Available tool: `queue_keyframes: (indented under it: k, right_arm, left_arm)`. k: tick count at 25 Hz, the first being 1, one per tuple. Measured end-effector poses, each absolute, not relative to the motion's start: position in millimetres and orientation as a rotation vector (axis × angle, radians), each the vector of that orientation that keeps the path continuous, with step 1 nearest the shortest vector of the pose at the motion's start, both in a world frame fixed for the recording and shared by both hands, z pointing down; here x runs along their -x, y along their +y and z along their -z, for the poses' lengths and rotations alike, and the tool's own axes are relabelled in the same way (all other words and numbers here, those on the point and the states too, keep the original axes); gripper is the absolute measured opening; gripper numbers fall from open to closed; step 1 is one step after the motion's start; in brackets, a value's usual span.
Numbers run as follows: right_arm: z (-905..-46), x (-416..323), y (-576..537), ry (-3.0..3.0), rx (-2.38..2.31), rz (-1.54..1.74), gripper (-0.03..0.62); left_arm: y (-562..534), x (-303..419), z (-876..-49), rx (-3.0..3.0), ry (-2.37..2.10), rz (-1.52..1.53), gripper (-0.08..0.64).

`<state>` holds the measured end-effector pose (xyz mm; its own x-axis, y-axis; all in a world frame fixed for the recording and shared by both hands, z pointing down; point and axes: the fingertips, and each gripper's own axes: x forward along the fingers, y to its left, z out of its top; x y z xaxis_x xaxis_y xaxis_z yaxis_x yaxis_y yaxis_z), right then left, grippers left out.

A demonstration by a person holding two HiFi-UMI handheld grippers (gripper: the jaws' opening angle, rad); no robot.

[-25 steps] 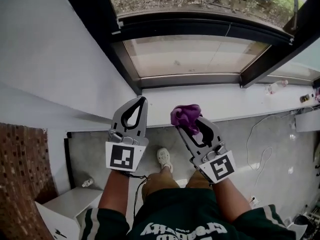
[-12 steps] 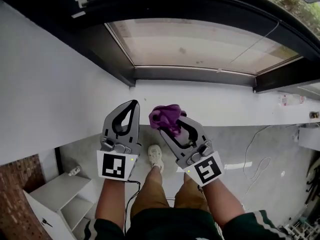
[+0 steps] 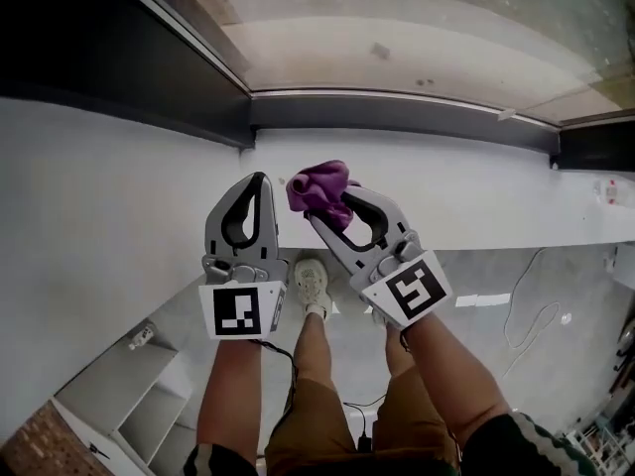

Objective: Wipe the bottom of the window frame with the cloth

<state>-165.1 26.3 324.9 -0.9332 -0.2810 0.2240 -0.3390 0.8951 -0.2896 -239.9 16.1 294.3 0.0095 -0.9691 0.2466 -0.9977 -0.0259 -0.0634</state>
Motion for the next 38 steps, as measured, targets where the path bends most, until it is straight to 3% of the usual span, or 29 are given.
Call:
queue_keyframes:
  k: [13, 26, 38]
  right_arm:
    - [-452, 249, -19, -2.724, -0.560, -0.492, 0.166]
    - [-537, 293, -36, -2.553, -0.427, -0.617, 0.164]
    - [-565, 281, -41, -2.433, -0.403, -0.679, 0.155]
  left_arm:
    - [-2, 305, -419, -1.999, -2.081, -0.460, 0.011]
    - [-18, 317, -447, -2.038, -2.073, -0.381, 0.010]
    - [-23, 313, -471, -2.037, -2.031, -0.529, 0.009]
